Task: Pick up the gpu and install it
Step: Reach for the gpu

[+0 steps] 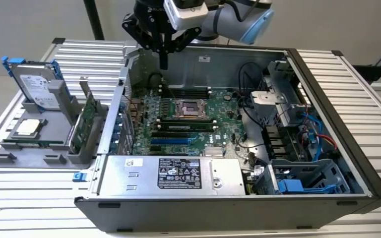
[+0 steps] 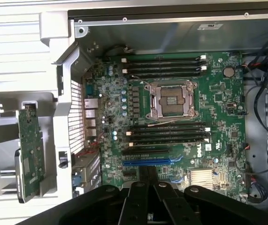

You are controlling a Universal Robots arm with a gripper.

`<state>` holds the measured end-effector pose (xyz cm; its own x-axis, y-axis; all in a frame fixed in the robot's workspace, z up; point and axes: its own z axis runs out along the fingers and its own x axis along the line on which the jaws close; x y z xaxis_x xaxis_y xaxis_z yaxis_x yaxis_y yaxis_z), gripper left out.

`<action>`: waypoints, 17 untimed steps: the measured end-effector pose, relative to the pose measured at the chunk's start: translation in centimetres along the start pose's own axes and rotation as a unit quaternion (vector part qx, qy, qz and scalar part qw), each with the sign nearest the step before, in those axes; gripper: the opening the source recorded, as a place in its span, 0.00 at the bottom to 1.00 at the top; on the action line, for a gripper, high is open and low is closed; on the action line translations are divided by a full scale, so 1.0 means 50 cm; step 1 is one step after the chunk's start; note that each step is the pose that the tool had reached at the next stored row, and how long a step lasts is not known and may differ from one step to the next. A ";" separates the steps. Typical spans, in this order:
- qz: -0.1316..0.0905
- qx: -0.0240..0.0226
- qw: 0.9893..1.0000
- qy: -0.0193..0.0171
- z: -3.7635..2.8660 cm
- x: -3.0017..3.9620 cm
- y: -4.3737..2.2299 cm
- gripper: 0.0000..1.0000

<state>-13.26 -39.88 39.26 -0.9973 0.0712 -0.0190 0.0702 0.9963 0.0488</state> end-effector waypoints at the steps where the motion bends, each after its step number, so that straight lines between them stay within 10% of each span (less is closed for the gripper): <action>1: 0.000 0.000 1.000 0.000 0.000 0.001 0.000 0.00; 17: 0.000 0.000 1.000 0.000 0.000 0.015 -0.001 0.00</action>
<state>-13.99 -39.88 39.26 -0.9973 0.0712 -0.0190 0.0702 0.9963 0.0488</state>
